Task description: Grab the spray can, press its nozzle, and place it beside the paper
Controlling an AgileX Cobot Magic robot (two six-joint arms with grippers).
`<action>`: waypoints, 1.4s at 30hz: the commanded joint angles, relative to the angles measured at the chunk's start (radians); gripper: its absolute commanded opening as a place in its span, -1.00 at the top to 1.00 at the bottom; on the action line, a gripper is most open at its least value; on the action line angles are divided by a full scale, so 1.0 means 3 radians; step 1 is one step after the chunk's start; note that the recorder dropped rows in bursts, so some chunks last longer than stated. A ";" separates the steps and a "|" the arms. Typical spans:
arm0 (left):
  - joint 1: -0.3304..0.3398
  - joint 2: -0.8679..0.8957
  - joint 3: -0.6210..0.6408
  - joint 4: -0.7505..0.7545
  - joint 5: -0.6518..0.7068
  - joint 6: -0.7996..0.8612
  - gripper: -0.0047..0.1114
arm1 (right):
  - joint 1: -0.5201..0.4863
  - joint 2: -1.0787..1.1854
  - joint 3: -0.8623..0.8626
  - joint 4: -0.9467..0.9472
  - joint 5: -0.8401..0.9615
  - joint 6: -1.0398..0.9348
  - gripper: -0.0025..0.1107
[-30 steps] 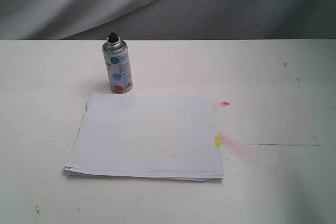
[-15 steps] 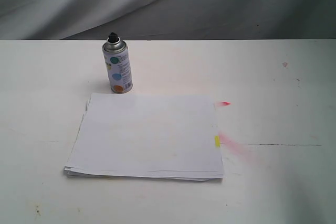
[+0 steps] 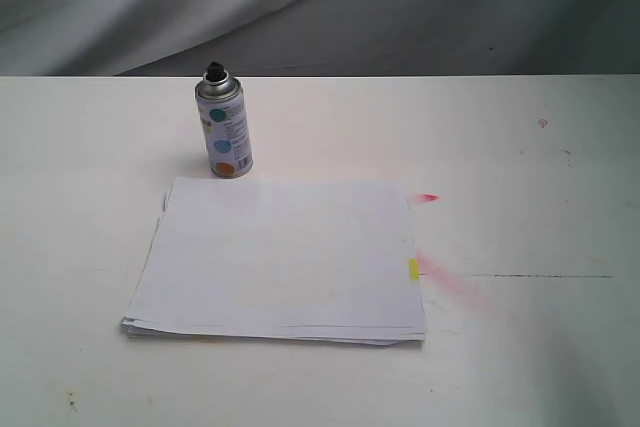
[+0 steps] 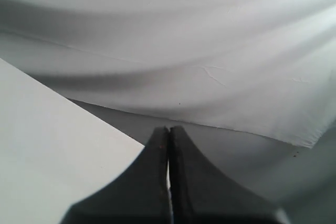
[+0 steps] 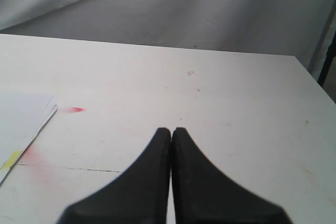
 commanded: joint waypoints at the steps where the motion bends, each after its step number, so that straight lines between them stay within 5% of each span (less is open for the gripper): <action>1: 0.0008 0.0116 -0.0218 0.0329 0.0201 0.0284 0.92 | -0.0021 -0.0015 0.0013 -0.0004 -0.0014 0.0017 0.96; 7: 0.0008 0.0800 -0.1071 0.0778 0.1080 0.0815 0.92 | -0.0021 -0.0015 0.0013 -0.0004 -0.0014 0.0017 0.96; 11: 0.0008 0.1309 -0.1512 0.0651 0.1149 0.0860 0.92 | -0.0021 -0.0015 0.0013 -0.0004 -0.0014 0.0017 0.96; 15: -0.0197 0.1642 -0.1463 0.0553 0.0674 0.0860 0.92 | -0.0021 -0.0015 0.0013 -0.0004 -0.0014 0.0017 0.96; 21: -0.1033 0.2144 -0.1082 0.0553 -0.0201 0.0836 0.92 | -0.0021 -0.0015 0.0013 -0.0004 -0.0014 0.0017 0.96; 25: -0.1363 0.2578 -0.0905 0.0074 -0.0805 0.0839 0.92 | -0.0021 -0.0015 0.0013 -0.0004 -0.0014 0.0017 0.96; 34: -0.1694 0.3690 -0.0764 -0.0117 -0.2052 0.0985 0.92 | -0.0021 -0.0015 0.0013 -0.0004 -0.0014 0.0017 0.96; 42: -0.1716 0.4674 -0.0764 -0.0117 -0.3185 0.1007 0.92 | -0.0021 -0.0015 0.0013 -0.0004 -0.0014 0.0017 0.96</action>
